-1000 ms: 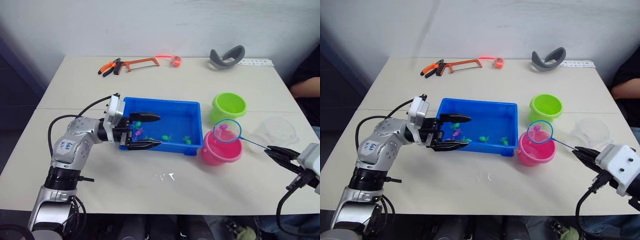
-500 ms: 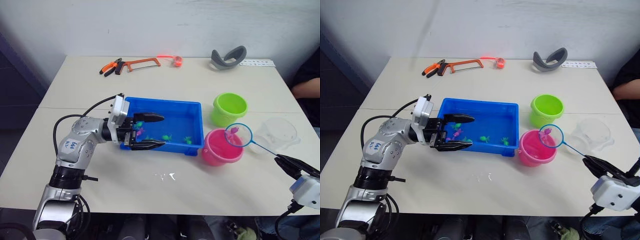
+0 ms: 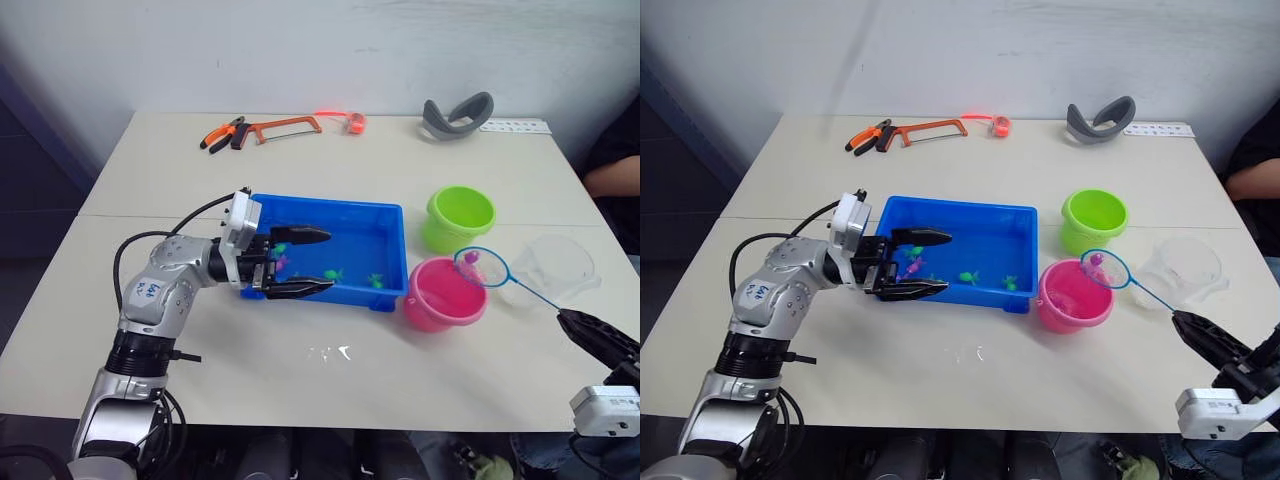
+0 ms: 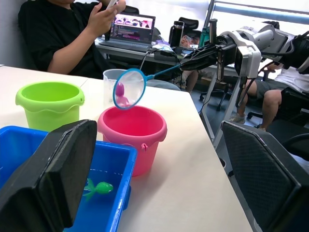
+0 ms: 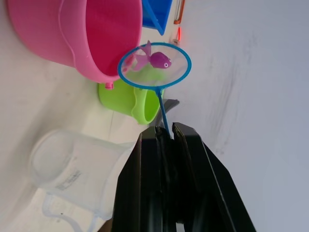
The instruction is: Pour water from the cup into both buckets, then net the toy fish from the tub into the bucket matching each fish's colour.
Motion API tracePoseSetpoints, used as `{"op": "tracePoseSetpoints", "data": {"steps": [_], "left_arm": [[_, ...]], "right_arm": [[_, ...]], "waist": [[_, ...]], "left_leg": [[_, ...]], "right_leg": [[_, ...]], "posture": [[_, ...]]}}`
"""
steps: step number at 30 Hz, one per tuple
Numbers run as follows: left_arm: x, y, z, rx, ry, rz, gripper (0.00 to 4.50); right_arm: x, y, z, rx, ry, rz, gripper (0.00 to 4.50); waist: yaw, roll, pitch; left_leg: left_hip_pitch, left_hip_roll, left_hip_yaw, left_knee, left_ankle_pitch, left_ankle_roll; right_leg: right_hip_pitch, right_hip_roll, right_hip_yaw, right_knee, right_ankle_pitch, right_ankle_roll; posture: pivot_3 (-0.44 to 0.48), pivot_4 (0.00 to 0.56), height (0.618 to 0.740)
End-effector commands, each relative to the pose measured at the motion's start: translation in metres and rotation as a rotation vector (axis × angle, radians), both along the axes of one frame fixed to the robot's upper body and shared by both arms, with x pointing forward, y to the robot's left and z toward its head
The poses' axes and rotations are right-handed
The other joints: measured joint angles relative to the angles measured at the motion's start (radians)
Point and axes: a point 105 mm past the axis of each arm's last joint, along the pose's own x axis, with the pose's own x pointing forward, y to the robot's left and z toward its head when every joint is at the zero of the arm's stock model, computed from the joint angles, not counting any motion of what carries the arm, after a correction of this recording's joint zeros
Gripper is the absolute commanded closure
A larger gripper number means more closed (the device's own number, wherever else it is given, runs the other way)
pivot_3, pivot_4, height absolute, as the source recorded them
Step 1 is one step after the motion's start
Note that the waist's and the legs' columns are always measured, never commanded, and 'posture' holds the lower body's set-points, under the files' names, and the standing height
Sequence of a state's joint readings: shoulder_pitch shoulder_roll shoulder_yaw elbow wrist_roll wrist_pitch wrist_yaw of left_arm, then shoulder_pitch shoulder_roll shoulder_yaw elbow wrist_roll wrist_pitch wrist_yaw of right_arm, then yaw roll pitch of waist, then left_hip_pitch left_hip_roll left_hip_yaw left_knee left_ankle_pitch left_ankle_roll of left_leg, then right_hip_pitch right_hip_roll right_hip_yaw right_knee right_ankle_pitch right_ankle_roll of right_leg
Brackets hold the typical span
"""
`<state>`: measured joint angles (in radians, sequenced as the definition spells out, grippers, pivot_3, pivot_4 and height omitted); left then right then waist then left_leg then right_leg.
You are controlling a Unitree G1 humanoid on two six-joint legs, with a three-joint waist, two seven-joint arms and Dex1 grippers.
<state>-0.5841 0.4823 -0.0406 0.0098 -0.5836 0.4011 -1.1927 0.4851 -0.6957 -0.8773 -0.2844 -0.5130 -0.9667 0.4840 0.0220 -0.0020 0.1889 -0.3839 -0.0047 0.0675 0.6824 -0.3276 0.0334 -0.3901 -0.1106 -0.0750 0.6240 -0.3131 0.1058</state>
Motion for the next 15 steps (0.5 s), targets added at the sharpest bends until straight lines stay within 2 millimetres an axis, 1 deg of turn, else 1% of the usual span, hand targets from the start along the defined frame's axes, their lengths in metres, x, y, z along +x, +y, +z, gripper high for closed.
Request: {"op": "tracePoseSetpoints", "data": {"steps": [1, 6, 8, 11, 15], "left_arm": [[-0.001, -0.001, 0.009, -0.012, -0.036, -0.003, 0.03], [0.001, -0.002, 0.009, -0.018, -0.032, 0.002, 0.03], [0.001, -0.003, 0.009, -0.019, -0.031, 0.002, 0.03], [0.002, -0.002, 0.009, -0.022, -0.031, 0.003, 0.03], [0.002, -0.002, 0.009, -0.024, -0.03, 0.006, 0.03]], "right_arm": [[-0.001, 0.003, 0.006, -0.041, -0.063, 0.02, 4.5], [-0.002, 0.013, -0.003, -0.069, -0.067, 0.055, 4.5], [-0.002, 0.013, -0.006, -0.087, -0.074, 0.05, 4.5], [-0.002, 0.007, -0.008, -0.078, -0.082, 0.012, 4.5], [-0.002, 0.007, -0.006, -0.113, -0.116, 0.013, 4.5]], "waist": [[0.0, 0.0, 0.0], [0.0, 0.0, 0.0], [0.0, 0.0, 0.0], [-0.001, 0.0, 0.0], [-0.001, 0.0, 0.0]], "left_leg": [[0.0, 0.0, 0.0, 0.0, 0.0, 0.0], [0.0, 0.0, 0.0, 0.0, 0.0, 0.0], [0.0, 0.0, 0.0, 0.0, 0.0, 0.0], [0.0, 0.0, 0.0, 0.0, 0.0, 0.0], [0.0, 0.0, 0.0, 0.0, 0.001, 0.0]], "right_leg": [[0.0, 0.0, 0.0, 0.0, 0.0, 0.0], [0.0, 0.0, 0.0, 0.0, 0.0, 0.0], [0.0, 0.0, 0.0, 0.001, 0.0, 0.0], [0.0, 0.0, 0.0, 0.002, 0.0, 0.0], [0.0, 0.0, 0.001, 0.002, 0.0, 0.0]], "posture": [[0.0, 0.15, 0.74], [0.0, 0.15, 0.74], [0.0, 0.15, 0.74], [0.0, 0.15, 0.74], [0.0, 0.15, 0.74]]}}
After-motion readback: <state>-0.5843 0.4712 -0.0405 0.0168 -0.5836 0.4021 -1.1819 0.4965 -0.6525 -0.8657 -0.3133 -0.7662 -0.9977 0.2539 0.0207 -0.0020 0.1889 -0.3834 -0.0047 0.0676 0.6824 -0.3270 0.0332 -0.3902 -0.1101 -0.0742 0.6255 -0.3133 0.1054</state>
